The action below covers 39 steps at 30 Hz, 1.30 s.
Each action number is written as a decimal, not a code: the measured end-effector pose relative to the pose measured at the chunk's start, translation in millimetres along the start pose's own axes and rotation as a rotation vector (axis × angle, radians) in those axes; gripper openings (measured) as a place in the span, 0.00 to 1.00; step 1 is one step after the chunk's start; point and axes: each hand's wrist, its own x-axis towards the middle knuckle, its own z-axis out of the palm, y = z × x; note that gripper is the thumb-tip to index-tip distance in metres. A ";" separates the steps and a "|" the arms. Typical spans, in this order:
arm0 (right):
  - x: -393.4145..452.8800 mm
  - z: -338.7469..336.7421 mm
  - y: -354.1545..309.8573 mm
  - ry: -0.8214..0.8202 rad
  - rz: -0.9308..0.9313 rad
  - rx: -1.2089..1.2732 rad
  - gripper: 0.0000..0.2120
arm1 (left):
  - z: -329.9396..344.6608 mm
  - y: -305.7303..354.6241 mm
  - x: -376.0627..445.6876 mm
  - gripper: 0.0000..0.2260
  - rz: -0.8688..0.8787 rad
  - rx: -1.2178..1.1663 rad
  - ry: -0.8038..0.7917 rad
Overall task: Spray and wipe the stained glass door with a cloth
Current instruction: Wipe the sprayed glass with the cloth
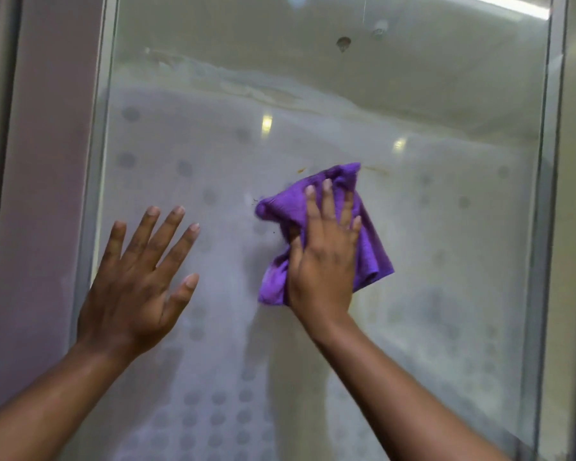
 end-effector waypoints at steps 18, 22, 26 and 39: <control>29.4 -42.3 102.9 0.070 0.122 -0.009 0.29 | -2.1 3.7 0.2 0.29 -0.027 -0.006 0.002; 85.5 -21.4 46.7 0.164 0.243 0.019 0.30 | -0.7 2.5 -0.6 0.29 -0.023 -0.005 0.008; 75.6 5.2 -22.1 0.123 0.055 0.070 0.31 | 2.1 0.5 -0.7 0.29 -0.014 0.001 0.009; 35.7 -51.9 119.9 -0.050 -0.151 0.072 0.26 | 10.2 -9.9 -1.7 0.29 0.005 0.006 0.031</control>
